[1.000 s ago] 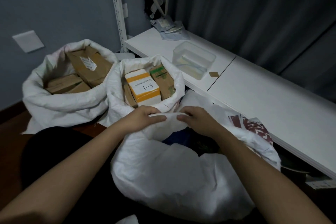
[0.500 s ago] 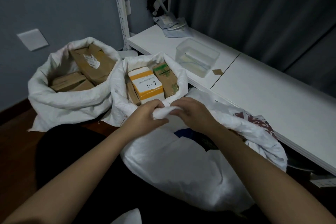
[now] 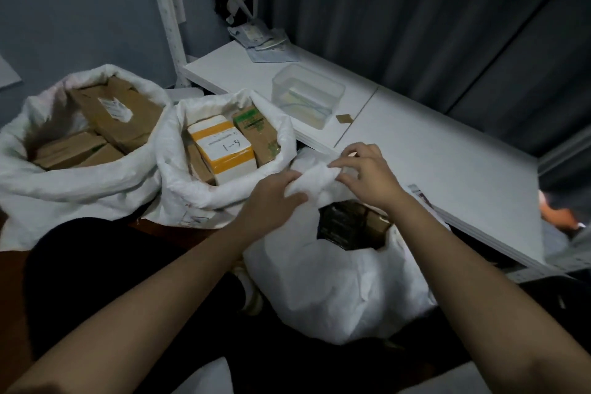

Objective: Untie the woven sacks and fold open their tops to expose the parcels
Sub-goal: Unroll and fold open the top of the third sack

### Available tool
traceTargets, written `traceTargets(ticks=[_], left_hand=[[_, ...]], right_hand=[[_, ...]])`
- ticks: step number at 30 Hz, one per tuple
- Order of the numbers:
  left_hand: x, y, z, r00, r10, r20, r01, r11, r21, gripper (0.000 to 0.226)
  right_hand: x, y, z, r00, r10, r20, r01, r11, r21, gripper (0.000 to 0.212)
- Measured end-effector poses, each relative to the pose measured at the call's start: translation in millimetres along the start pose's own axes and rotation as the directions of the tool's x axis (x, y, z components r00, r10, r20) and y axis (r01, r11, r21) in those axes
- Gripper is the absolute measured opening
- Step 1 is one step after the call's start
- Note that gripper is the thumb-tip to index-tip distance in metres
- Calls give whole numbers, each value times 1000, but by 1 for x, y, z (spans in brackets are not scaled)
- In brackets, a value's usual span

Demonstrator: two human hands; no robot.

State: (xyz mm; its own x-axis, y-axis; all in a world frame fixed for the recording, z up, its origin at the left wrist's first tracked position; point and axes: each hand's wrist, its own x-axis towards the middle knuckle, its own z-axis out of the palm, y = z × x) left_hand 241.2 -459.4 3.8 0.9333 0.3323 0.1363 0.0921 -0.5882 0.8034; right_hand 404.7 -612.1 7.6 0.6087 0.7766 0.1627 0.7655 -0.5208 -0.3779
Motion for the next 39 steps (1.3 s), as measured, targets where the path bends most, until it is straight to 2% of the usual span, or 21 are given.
traceTargets(ticks=[2,5,9,11,13,14,16,19,22,24,27,29,31,33,35,36,37,39], left_hand=[[13,11,29,994,105,-1,-105,994,23,26],[30,25,63,995,42,90,-44,999,18,35],[43,32,83,953,-4,302,30,996,-79,38],[41,31,84,921,-41,388,93,989,-118,37],[34,27,82,890,-158,427,187,982,-27,47],[30,23,81,879,-224,421,219,974,62,51],[24,9,76,891,-273,362,220,959,181,45],[21,-11,62,952,-204,229,156,965,212,29],[21,-16,55,969,-125,211,75,970,230,16],[18,-13,57,967,-110,231,59,974,217,20],[14,-9,53,940,-158,301,145,987,65,25],[10,-5,43,923,-187,337,251,955,-157,23],[9,2,27,925,-195,326,299,902,-311,27],[6,10,9,932,-176,316,302,860,-411,25],[1,19,-9,945,-152,288,283,823,-493,11],[-2,21,-16,956,-147,254,253,849,-464,18],[-6,22,-23,965,-150,213,221,906,-362,28],[-12,19,-37,983,-133,123,136,991,-18,45]], right_hand=[[-13,5,-17,993,80,85,-82,996,20,38],[-38,10,-31,996,66,63,-74,987,140,40],[-59,26,-28,985,26,172,-9,995,-96,41],[-59,34,-27,980,-3,201,47,975,-215,34],[-55,38,-28,966,-112,232,186,925,-330,21],[-52,40,-27,954,-174,245,258,892,-372,20],[-43,44,-26,916,-277,290,383,817,-431,29],[-36,33,-26,859,-384,339,497,784,-372,36],[-33,18,-24,859,-391,331,486,827,-283,44],[-30,14,-24,880,-336,335,421,878,-227,48],[-29,12,-30,881,-339,329,422,877,-227,43],[-31,9,-33,828,-449,337,542,796,-270,32],[-36,2,-34,776,-535,333,619,748,-241,29],[-39,-8,-34,782,-525,337,602,776,-188,27],[-37,-20,-30,814,-442,377,526,837,-152,23],[-35,-26,-27,830,-383,407,472,870,-145,22],[-32,-32,-25,844,-329,424,418,899,-135,19],[-25,-41,-26,875,-264,405,324,942,-87,15]])
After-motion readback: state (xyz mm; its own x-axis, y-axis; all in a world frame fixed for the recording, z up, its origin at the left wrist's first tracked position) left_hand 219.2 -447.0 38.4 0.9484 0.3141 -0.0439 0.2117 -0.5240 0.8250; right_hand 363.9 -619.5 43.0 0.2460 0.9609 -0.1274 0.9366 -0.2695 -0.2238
